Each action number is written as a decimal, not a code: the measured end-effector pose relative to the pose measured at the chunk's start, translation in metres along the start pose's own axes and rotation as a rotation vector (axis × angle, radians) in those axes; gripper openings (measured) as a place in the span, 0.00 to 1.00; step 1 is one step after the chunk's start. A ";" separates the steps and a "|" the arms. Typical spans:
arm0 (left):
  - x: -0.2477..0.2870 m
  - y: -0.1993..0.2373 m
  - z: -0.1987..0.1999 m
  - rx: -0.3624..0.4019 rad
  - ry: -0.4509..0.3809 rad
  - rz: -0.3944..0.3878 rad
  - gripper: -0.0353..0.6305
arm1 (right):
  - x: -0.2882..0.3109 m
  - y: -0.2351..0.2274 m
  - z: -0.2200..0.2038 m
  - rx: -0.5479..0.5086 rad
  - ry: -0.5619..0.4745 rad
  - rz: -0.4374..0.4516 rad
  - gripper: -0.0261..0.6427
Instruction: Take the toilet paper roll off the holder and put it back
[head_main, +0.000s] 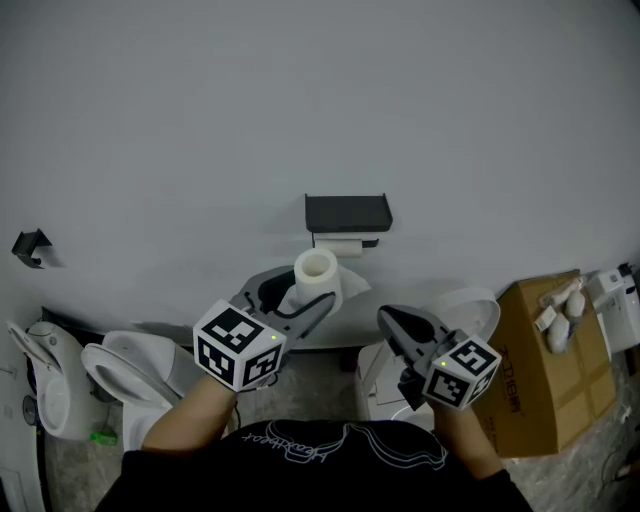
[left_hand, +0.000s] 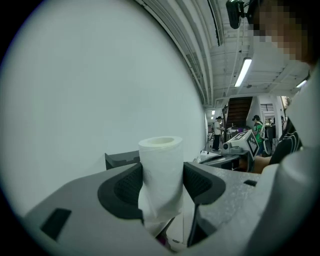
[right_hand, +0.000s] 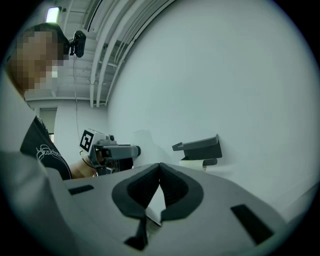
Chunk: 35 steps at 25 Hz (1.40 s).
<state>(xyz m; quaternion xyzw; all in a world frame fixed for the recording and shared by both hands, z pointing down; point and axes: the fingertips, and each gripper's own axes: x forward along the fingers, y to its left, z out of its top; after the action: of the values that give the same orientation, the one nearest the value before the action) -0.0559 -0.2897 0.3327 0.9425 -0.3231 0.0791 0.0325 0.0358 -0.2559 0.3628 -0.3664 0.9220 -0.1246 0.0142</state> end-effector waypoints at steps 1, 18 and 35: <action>0.003 0.001 0.005 0.005 -0.007 -0.001 0.43 | 0.001 -0.001 0.002 -0.003 0.000 0.002 0.04; 0.066 0.065 0.077 0.040 -0.070 0.026 0.43 | 0.010 -0.034 -0.005 -0.002 0.037 -0.019 0.04; 0.135 0.110 0.060 0.131 0.045 0.106 0.43 | 0.025 -0.063 -0.015 0.092 0.021 -0.007 0.04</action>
<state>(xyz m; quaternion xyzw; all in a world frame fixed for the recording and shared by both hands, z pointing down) -0.0104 -0.4645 0.2977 0.9222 -0.3657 0.1227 -0.0263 0.0577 -0.3136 0.3942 -0.3672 0.9141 -0.1709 0.0211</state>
